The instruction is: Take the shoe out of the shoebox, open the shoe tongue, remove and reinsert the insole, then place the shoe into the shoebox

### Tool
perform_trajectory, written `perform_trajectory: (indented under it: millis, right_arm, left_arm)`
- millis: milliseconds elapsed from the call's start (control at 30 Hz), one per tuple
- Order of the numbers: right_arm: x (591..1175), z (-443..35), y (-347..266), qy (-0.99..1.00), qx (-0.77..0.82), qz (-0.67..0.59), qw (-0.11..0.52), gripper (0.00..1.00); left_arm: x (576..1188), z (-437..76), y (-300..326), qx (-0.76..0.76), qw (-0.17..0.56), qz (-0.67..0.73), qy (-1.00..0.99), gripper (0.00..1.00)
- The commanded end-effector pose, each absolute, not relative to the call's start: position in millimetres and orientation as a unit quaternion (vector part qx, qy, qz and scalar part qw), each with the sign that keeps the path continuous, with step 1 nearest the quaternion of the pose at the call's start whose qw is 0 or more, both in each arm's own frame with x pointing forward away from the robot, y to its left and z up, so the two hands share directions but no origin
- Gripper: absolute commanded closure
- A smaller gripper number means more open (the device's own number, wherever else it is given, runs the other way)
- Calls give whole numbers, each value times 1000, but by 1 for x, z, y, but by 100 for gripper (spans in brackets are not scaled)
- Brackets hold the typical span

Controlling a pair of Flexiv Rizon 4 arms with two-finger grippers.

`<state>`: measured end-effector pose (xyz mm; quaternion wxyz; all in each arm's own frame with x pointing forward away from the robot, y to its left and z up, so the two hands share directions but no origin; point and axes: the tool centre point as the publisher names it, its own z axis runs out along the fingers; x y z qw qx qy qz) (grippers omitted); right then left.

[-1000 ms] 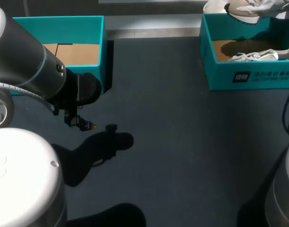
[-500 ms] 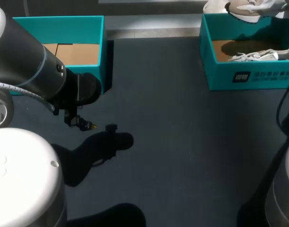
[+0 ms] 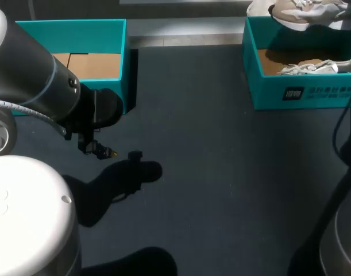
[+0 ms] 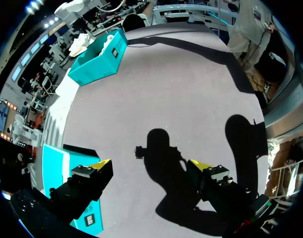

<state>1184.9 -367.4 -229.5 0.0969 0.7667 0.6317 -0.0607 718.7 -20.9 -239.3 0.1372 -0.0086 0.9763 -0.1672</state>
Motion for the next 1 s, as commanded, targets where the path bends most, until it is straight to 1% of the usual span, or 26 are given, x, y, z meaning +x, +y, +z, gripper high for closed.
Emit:
perform_trajectory:
  millis: [33, 100, 367, 767, 1000]
  right_arm:
    - [1179, -243, -364, 634, 763, -52, 111, 100]
    - [1177, -249, -363, 640, 757, -50, 123, 100]
    - [1176, -271, -356, 642, 755, -58, 120, 100]
    - [1176, -303, -358, 638, 755, -48, 144, 100]
    - [1175, -321, -358, 633, 758, -56, 148, 100]
  left_arm:
    - [717, -239, -19, -8, 138, -168, 976, 0]
    - [717, -239, -19, -8, 138, -168, 976, 0]
    - [717, -239, -19, -8, 138, -168, 976, 0]
    - [717, -239, -19, -8, 138, -168, 976, 0]
    - [717, -239, -19, -8, 138, -168, 976, 0]
